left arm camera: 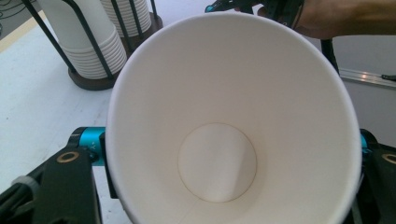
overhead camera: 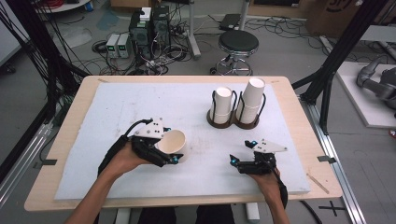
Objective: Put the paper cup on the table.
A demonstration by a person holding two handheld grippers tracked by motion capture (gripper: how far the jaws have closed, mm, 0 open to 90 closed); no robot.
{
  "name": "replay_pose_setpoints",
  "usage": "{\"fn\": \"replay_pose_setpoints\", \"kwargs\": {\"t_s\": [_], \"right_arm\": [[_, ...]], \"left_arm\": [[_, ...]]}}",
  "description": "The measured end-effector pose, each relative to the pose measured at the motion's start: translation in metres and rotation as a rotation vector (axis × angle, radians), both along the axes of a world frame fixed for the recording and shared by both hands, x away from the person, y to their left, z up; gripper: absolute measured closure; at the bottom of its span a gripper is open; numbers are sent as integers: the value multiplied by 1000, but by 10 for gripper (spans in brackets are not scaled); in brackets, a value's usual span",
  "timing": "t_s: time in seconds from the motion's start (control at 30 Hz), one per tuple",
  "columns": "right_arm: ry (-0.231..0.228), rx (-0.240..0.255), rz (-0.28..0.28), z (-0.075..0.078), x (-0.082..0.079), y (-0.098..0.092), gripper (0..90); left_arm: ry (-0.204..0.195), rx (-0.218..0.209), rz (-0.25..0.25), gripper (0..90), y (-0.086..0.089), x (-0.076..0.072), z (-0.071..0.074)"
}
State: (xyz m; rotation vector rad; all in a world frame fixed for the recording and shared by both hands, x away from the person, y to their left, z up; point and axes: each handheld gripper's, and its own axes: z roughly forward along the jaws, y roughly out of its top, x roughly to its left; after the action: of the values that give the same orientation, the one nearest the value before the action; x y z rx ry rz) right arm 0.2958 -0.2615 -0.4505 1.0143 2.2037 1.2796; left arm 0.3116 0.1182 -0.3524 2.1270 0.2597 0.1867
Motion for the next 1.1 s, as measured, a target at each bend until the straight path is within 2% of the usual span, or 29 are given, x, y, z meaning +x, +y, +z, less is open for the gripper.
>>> {"fn": "replay_pose_setpoints", "kwargs": {"t_s": [0.3,0.73,0.9,1.03,1.1], "right_arm": [[1,-6,6,0,-1,1,153],[9,-4,14,0,0,1,153],[16,4,17,0,1,0,153],[11,-1,19,0,1,0,153],[13,-5,16,0,0,1,153]], "left_arm": [[0,18,-10,265,-3,4,-2],[17,88,10,265,-26,23,-14],[18,134,18,265,-36,30,-22],[29,145,18,265,-43,32,-27],[18,166,25,265,-47,33,-30]]}}
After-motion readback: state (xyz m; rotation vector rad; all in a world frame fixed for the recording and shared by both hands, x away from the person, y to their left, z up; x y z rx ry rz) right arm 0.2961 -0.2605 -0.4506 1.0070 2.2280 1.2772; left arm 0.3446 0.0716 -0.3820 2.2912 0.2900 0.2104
